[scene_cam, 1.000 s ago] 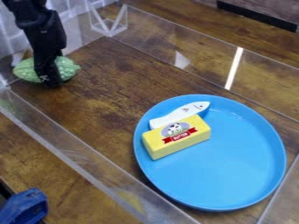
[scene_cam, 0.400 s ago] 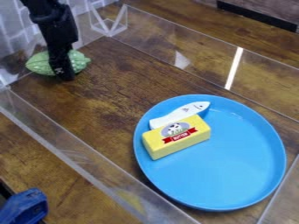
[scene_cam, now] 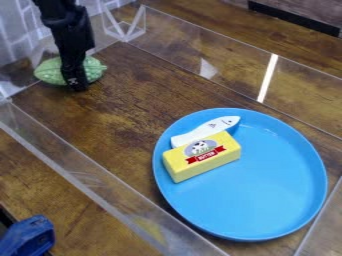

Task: Put the green object in the blue tray

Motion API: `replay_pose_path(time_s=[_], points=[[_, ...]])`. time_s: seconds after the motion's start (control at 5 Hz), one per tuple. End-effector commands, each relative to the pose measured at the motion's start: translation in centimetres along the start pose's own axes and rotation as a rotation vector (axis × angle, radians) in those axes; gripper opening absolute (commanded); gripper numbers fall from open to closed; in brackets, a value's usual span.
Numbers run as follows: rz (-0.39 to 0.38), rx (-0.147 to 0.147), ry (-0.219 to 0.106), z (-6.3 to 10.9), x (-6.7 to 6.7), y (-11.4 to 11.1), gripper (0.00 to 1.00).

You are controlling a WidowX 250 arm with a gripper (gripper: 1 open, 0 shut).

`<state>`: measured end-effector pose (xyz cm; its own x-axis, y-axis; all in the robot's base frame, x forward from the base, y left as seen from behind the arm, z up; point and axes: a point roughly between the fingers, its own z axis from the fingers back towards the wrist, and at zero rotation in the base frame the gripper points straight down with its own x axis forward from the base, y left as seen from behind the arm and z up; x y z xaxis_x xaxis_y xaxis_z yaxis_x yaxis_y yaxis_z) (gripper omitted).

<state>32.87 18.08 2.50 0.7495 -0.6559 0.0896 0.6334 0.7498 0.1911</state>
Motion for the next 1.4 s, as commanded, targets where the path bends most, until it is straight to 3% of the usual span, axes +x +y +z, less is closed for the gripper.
replay_pose_path(time_s=[0.0,0.2,0.6,1.0,1.2], points=[[-0.016,0.009,0.036,4.0,1.1,-0.2,0.00],[-0.041,0.015,0.049,5.4,1.3,-0.7,0.00],[-0.052,0.042,0.111,9.3,4.8,-2.1,0.00],[-0.120,0.064,0.114,11.2,8.0,-2.3,0.00],[-0.168,0.078,0.098,12.9,8.5,-3.3,0.00]])
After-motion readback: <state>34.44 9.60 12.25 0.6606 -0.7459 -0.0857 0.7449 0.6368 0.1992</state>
